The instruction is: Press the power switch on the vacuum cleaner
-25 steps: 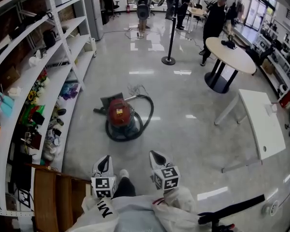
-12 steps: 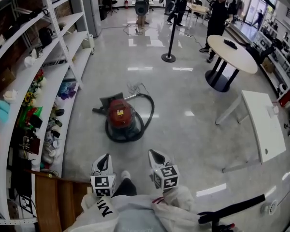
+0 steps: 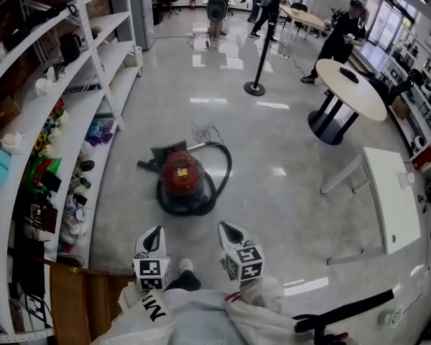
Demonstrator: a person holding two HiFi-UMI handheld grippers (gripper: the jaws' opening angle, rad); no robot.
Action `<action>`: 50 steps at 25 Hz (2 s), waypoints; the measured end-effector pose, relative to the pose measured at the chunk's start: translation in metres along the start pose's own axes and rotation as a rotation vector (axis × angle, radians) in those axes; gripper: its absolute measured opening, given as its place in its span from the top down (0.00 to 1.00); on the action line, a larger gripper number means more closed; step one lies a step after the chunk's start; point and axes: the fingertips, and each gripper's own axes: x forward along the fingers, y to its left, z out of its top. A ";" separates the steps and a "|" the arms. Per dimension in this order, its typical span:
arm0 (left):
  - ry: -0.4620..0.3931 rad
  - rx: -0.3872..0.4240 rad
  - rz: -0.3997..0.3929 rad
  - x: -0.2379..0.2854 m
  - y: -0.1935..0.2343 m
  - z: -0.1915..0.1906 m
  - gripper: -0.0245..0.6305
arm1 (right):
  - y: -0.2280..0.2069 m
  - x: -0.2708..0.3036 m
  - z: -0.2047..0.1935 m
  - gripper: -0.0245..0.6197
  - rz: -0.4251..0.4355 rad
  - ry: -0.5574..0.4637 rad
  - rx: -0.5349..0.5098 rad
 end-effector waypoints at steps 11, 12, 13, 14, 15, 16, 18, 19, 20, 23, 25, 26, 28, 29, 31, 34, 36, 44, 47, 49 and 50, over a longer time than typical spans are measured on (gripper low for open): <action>-0.008 -0.028 -0.031 0.051 0.047 0.018 0.96 | 0.002 0.059 0.035 0.96 -0.021 0.014 -0.003; -0.012 -0.027 -0.037 0.056 0.050 0.021 0.96 | 0.002 0.063 0.038 0.96 -0.025 0.014 -0.005; -0.015 -0.026 -0.043 0.061 0.053 0.024 0.96 | 0.001 0.068 0.042 0.96 -0.031 0.011 -0.007; -0.017 -0.025 -0.050 0.066 0.056 0.026 0.96 | 0.001 0.071 0.046 0.96 -0.037 0.006 -0.009; -0.018 -0.025 -0.057 0.070 0.059 0.027 0.96 | 0.000 0.075 0.049 0.96 -0.044 0.001 -0.010; -0.019 -0.026 -0.065 0.075 0.061 0.028 0.96 | -0.001 0.078 0.053 0.96 -0.050 -0.002 -0.012; -0.016 -0.032 -0.076 0.083 0.064 0.027 0.96 | -0.002 0.082 0.055 0.96 -0.060 -0.002 -0.019; -0.012 -0.035 -0.079 0.087 0.066 0.026 0.96 | -0.003 0.084 0.055 0.96 -0.066 0.000 -0.021; -0.008 -0.037 -0.082 0.091 0.067 0.025 0.96 | -0.006 0.085 0.054 0.96 -0.073 0.002 -0.020; 0.000 -0.037 -0.102 0.099 0.064 0.026 0.96 | -0.013 0.086 0.050 0.96 -0.094 0.021 -0.008; 0.003 -0.031 -0.113 0.103 0.063 0.026 0.96 | -0.015 0.089 0.047 0.96 -0.099 0.038 0.002; 0.006 -0.028 -0.114 0.106 0.064 0.026 0.96 | -0.016 0.092 0.047 0.96 -0.098 0.041 0.005; 0.014 -0.022 -0.110 0.109 0.067 0.027 0.96 | -0.016 0.099 0.049 0.96 -0.090 0.041 0.008; 0.019 -0.021 -0.106 0.110 0.069 0.027 0.96 | -0.017 0.103 0.050 0.96 -0.084 0.041 0.009; 0.032 -0.024 -0.096 0.112 0.073 0.023 0.96 | -0.018 0.111 0.049 0.96 -0.069 0.047 0.013; 0.046 -0.026 -0.076 0.120 0.081 0.021 0.96 | -0.021 0.126 0.052 0.96 -0.051 0.047 0.017; 0.054 -0.025 -0.062 0.127 0.087 0.021 0.96 | -0.025 0.137 0.058 0.96 -0.039 0.040 0.016; 0.057 -0.010 -0.044 0.168 0.090 0.042 0.96 | -0.059 0.172 0.081 0.96 -0.028 0.042 0.023; 0.073 -0.011 -0.035 0.183 0.092 0.045 0.96 | -0.071 0.185 0.085 0.96 -0.019 0.052 0.030; 0.082 -0.011 -0.027 0.192 0.092 0.047 0.96 | -0.079 0.192 0.086 0.96 -0.010 0.062 0.036; 0.087 -0.010 -0.023 0.197 0.093 0.049 0.96 | -0.083 0.195 0.087 0.96 -0.006 0.065 0.040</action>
